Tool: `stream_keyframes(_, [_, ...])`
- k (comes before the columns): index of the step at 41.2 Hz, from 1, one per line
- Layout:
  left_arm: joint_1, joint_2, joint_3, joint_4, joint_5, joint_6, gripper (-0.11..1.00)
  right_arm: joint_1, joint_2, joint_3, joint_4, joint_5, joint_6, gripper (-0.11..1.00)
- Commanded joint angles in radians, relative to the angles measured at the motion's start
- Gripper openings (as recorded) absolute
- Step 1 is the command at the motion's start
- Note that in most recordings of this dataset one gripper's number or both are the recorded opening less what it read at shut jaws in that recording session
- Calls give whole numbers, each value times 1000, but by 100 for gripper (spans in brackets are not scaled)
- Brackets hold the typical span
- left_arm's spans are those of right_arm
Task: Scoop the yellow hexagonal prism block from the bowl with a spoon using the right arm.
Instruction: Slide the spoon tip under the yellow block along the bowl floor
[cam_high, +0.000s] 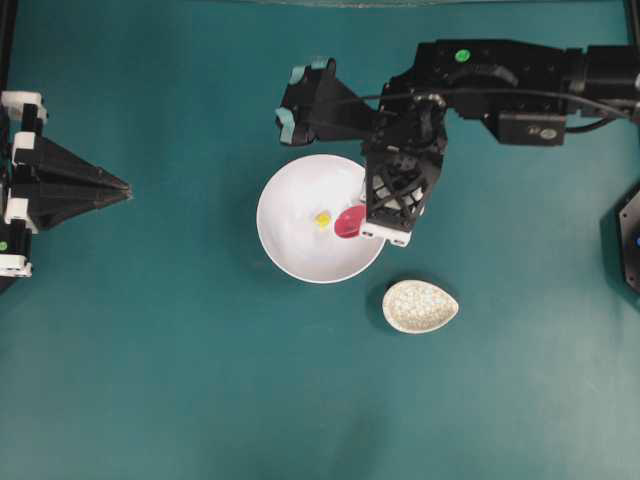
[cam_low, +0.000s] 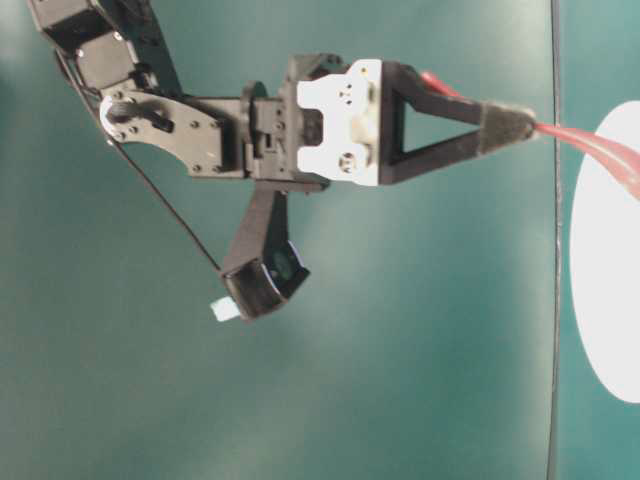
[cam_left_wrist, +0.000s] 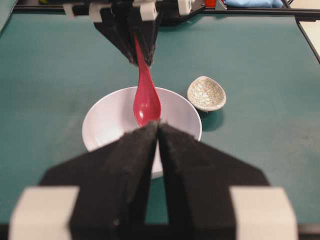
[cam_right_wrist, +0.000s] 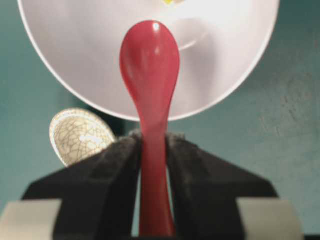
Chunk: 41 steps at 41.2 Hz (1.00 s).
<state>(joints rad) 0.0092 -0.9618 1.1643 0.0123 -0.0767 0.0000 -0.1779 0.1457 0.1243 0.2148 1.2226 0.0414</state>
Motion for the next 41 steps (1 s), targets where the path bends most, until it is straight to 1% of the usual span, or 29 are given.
stream_keyframes(1, [0, 6, -23, 3, -5, 2, 10, 0, -11, -21, -3, -14, 2, 23])
stream_keyframes(8, [0, 6, -23, 3, -5, 2, 10, 0, 5, -20, -29, -51, 2, 23])
stream_keyframes(14, [0, 6, -23, 3, -5, 2, 10, 0, 5, -14, -46, -57, 0, 23])
stream_keyframes(25, [0, 5, -23, 3, -5, 2, 10, 0, 6, 6, -46, -60, 3, 23])
stream_keyframes(34, [0, 5, -23, 3, -5, 2, 10, 2, 5, 25, -43, -103, 3, 23])
stream_keyframes(41, [0, 5, -23, 3, -5, 0, 10, 6, 14, 26, -41, -110, 3, 23])
